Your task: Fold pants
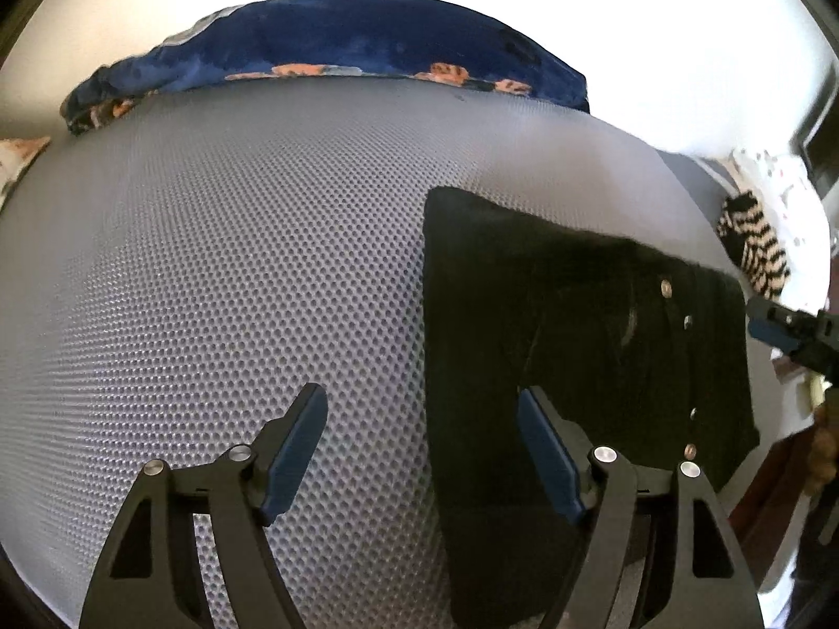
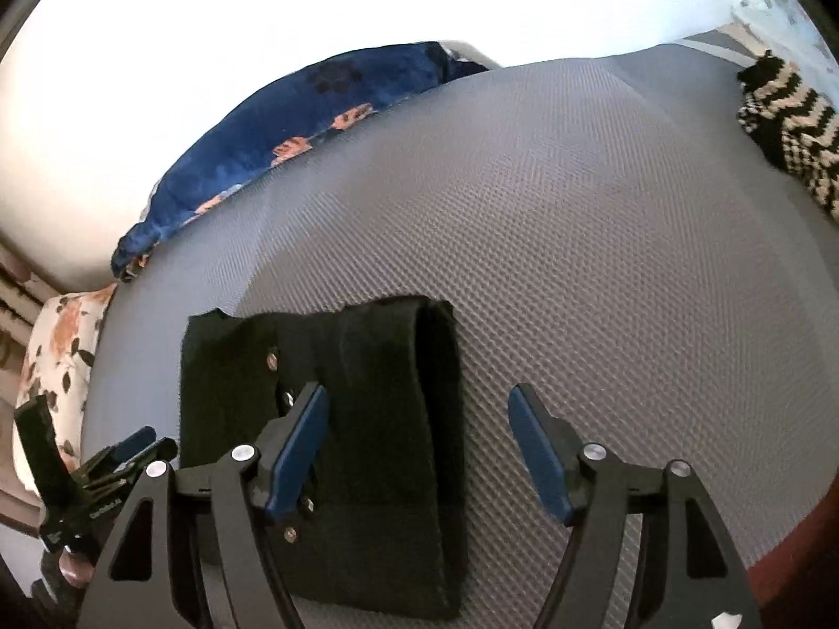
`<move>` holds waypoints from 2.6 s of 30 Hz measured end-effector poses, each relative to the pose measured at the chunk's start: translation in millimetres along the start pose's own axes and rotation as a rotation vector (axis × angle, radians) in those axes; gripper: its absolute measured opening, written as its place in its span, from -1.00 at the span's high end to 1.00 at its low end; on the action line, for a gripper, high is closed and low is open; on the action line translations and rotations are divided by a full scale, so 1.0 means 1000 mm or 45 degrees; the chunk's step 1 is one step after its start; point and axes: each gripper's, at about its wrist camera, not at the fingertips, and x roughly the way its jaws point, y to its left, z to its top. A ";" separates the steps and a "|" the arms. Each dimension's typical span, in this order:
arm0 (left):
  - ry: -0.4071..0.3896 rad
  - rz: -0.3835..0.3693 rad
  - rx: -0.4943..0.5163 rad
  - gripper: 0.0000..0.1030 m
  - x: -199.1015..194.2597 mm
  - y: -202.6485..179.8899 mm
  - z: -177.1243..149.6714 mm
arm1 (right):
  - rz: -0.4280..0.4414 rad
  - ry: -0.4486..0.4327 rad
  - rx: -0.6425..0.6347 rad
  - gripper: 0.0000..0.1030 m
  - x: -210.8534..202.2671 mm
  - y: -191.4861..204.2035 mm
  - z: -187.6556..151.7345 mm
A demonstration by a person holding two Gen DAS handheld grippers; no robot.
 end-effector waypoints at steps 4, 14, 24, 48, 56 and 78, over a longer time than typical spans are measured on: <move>0.031 -0.032 -0.063 -0.47 0.006 0.008 0.006 | 0.003 0.022 -0.011 -0.33 0.010 0.000 0.007; 0.098 -0.079 -0.102 -0.47 0.022 0.012 0.009 | -0.012 0.148 0.065 -0.33 0.041 -0.023 -0.002; 0.162 -0.212 -0.107 -0.47 0.031 0.013 0.012 | 0.330 0.303 0.125 -0.16 0.040 -0.050 -0.022; 0.221 -0.310 0.032 -0.41 0.061 -0.062 0.007 | 0.595 0.406 0.031 -0.14 0.053 -0.042 -0.025; 0.234 -0.380 -0.022 -0.40 0.074 -0.084 0.015 | 0.677 0.457 0.026 -0.14 0.061 -0.044 -0.017; 0.151 -0.193 0.080 0.13 0.108 -0.147 0.044 | 0.576 0.303 0.091 0.29 0.067 -0.016 -0.006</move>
